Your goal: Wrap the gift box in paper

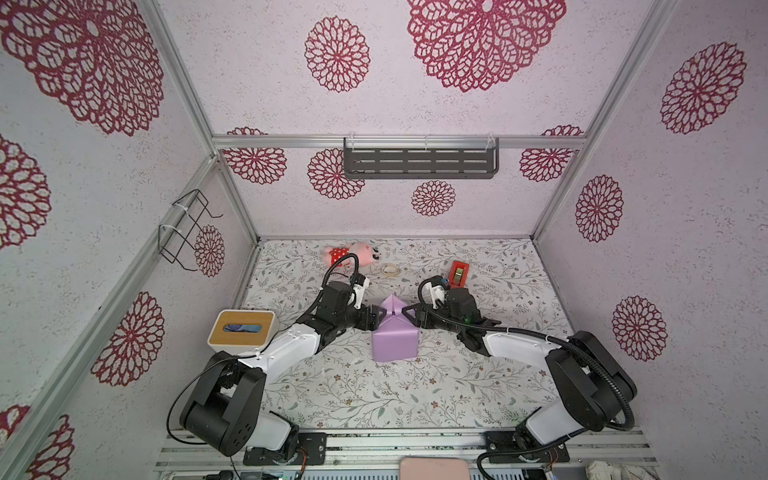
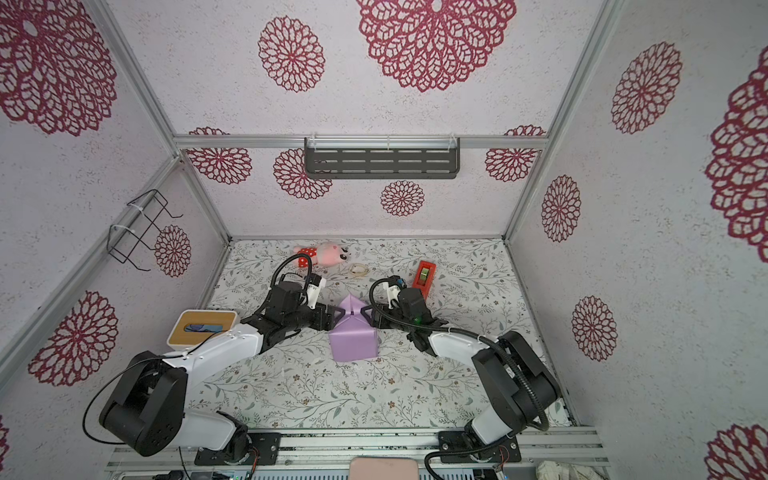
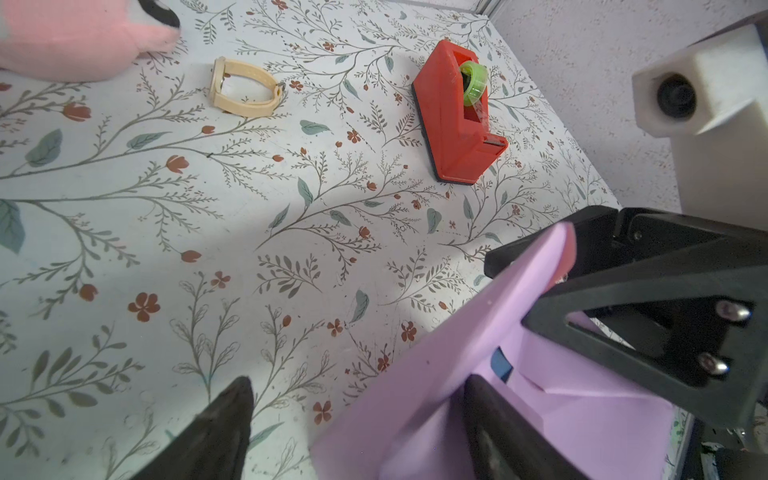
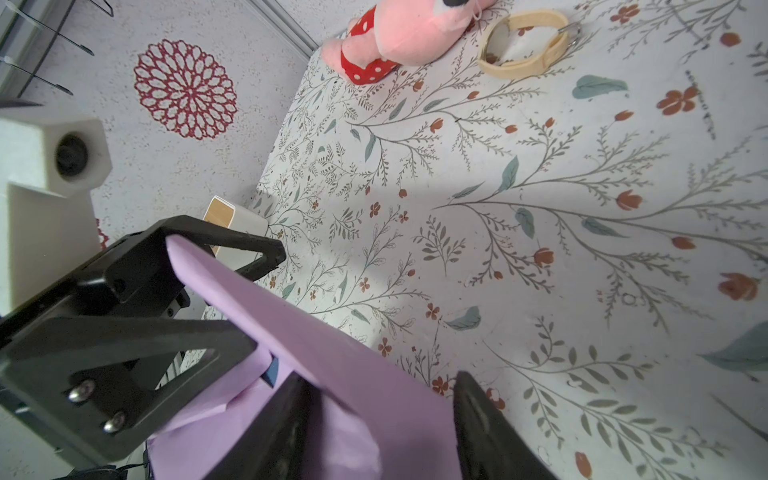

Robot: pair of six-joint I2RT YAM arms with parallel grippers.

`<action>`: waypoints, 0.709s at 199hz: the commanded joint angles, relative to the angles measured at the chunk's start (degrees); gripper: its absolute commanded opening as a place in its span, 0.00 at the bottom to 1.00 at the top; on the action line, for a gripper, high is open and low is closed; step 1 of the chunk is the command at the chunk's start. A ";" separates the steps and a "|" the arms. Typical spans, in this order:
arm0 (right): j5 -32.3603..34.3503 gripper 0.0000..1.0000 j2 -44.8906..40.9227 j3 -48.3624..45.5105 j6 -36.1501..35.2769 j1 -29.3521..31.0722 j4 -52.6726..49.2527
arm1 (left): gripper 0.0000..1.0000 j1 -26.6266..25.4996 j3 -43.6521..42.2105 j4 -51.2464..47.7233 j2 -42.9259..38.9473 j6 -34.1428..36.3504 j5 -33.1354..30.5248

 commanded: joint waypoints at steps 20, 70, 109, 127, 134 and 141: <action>-0.91 0.57 -1.15 0.16 -5.31 0.61 -8.32 | 0.81 0.34 -0.63 -0.41 -1.31 11.24 3.42; -1.26 0.57 -0.84 0.15 -5.29 0.57 -8.23 | 0.78 1.12 4.02 -2.76 1.68 17.65 6.94; -1.35 0.57 -0.75 0.20 -5.30 0.57 -7.98 | 0.71 2.24 8.39 -6.21 5.57 20.79 12.61; -1.50 0.57 -0.75 0.17 -5.30 0.58 -7.92 | 0.66 2.66 10.71 -9.24 7.19 22.04 14.90; -1.52 0.57 -0.84 0.18 -5.29 0.59 -7.91 | 0.65 2.85 11.26 -9.97 7.68 22.61 16.18; -1.50 0.57 -0.88 0.16 -5.31 0.57 -7.92 | 0.62 2.96 11.49 -10.09 8.07 22.85 17.23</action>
